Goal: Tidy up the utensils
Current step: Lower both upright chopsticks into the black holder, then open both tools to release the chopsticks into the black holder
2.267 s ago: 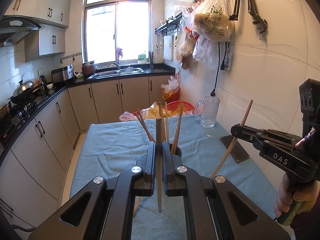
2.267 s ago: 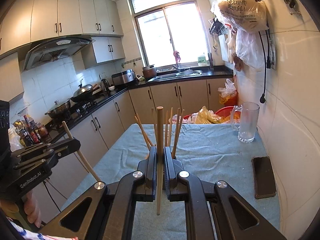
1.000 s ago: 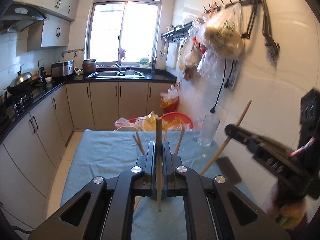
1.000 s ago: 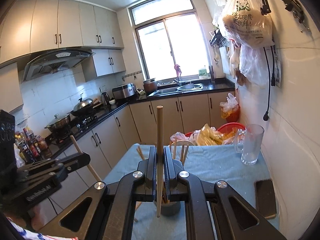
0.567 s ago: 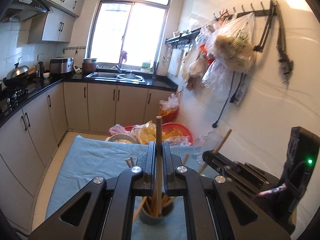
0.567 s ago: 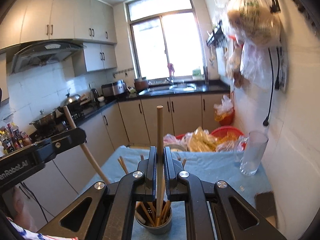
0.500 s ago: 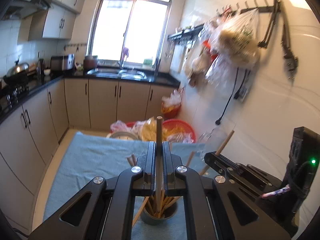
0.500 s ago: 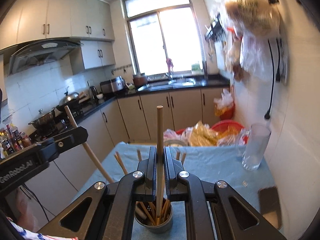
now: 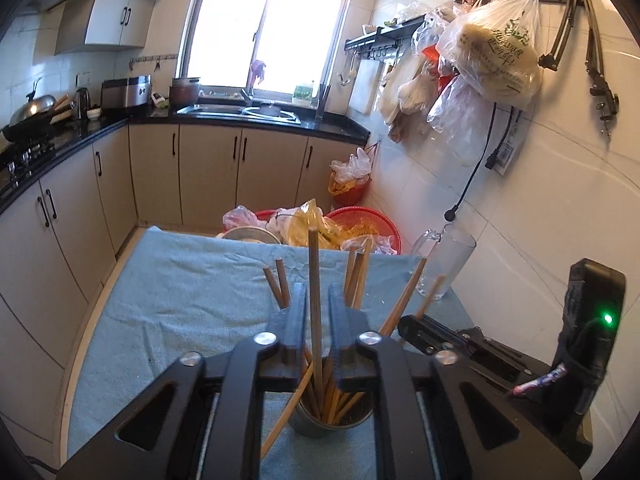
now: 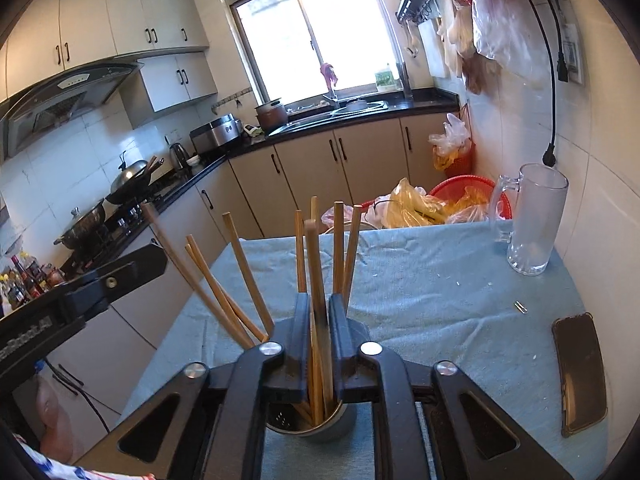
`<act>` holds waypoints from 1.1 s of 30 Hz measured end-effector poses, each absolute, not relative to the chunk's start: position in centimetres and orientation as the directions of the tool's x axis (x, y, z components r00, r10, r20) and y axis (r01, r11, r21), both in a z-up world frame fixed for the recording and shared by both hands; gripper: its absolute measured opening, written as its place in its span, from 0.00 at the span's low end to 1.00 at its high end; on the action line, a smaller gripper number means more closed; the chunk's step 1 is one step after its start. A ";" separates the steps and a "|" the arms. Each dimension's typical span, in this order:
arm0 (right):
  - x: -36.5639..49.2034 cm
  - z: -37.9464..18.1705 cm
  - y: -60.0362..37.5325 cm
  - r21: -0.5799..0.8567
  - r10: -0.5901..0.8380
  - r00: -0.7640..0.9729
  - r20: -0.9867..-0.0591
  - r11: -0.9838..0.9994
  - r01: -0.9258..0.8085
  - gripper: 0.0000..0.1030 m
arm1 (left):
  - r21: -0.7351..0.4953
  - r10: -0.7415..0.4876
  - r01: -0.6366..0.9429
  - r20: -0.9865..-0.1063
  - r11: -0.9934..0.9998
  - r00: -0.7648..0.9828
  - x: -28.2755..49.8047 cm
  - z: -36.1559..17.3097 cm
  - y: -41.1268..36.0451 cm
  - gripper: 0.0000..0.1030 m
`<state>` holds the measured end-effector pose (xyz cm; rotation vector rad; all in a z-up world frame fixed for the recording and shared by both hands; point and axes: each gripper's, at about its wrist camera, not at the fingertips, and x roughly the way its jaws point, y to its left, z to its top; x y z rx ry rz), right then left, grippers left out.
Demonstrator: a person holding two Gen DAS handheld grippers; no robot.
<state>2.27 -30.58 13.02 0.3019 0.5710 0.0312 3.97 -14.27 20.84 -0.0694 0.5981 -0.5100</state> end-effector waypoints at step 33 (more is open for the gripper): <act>-10.3 6.8 -29.6 0.272 0.030 0.784 -0.621 0.946 0.179 0.55 | -0.212 -0.328 0.252 -0.673 0.944 0.663 -8.4 12.0 -6.4 0.66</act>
